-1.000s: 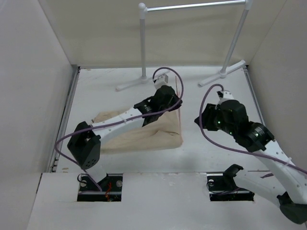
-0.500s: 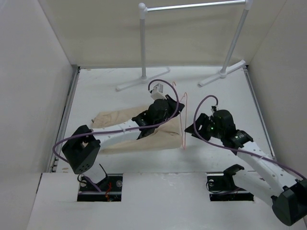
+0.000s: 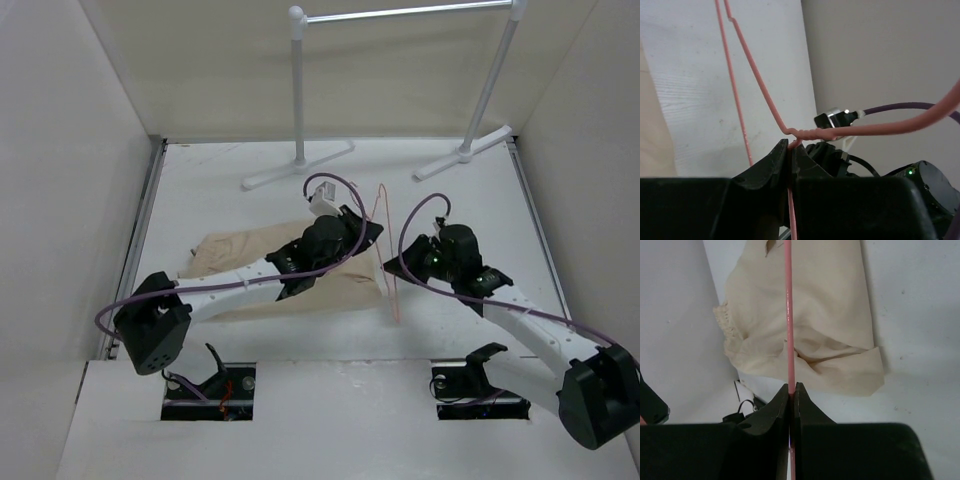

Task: Place the trousers on the hanger

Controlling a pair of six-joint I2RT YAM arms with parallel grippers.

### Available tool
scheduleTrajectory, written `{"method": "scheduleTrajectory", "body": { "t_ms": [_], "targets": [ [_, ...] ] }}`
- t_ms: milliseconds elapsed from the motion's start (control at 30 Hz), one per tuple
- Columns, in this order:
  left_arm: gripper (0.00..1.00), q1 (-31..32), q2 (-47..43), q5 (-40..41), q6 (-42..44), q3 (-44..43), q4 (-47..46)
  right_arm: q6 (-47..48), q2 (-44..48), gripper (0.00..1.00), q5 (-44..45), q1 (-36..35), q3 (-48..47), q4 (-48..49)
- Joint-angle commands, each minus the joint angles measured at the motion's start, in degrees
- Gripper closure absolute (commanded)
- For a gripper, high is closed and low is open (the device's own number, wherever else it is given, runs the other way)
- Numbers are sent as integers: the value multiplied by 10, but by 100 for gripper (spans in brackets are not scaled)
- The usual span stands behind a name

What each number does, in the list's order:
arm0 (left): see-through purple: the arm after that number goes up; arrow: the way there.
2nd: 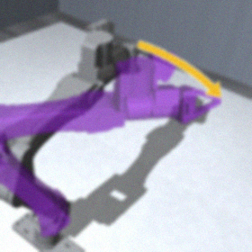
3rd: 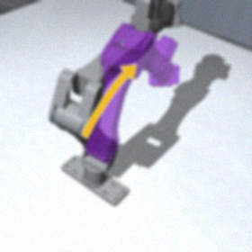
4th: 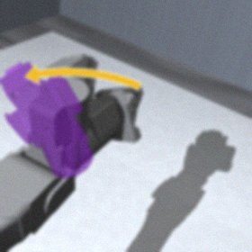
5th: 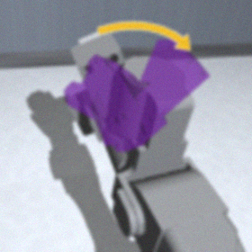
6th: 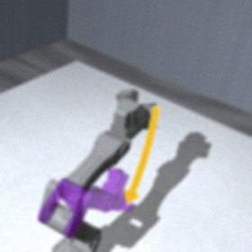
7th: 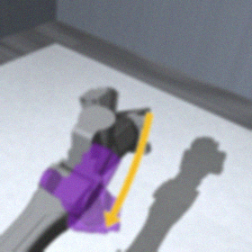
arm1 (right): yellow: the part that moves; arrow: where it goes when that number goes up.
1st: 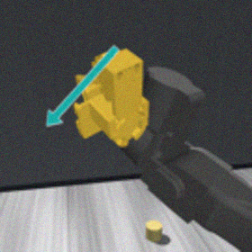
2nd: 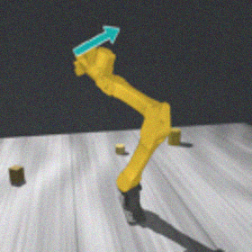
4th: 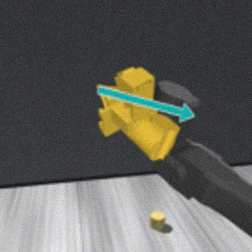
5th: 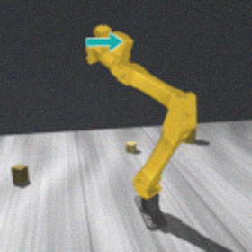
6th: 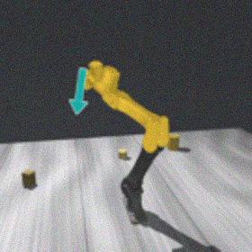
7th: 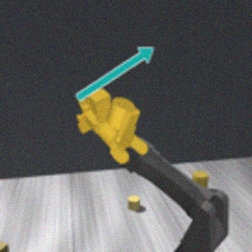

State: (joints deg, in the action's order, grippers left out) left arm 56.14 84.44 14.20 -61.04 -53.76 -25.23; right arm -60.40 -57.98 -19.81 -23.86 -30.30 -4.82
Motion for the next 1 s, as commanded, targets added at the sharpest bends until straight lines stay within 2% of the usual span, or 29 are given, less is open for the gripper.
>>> {"method": "scheduleTrajectory", "body": {
  "t_ms": [0, 300, 500, 567, 733, 800, 867, 967],
  "targets": [
    [96, -6, -35, 7, -4, 14, 72, 51, 8, 93, 37, 5, -47, -12],
    [96, -16, -10, 29, 22, -12, 237, 116, 12, 93, 104, -1, -73, -73],
    [100, 29, 34, 57, 29, -19, 255, 135, -39, 88, 94, -6, -64, -75],
    [100, 51, 52, 89, 24, -20, 252, 142, -43, 83, 98, -5, -70, -82],
    [100, 78, 92, 144, 7, -23, 237, 172, -29, 51, 103, 3, -85, -114],
    [100, 75, 103, 153, -6, -26, 233, 187, -20, 46, 114, 11, -91, -132],
    [100, 71, 110, 160, -12, -28, 233, 197, -10, 48, 128, 11, -100, -144],
    [100, 61, 117, 177, -29, -35, 238, 202, -15, 64, 123, 10, -116, -140]
  ]
}}
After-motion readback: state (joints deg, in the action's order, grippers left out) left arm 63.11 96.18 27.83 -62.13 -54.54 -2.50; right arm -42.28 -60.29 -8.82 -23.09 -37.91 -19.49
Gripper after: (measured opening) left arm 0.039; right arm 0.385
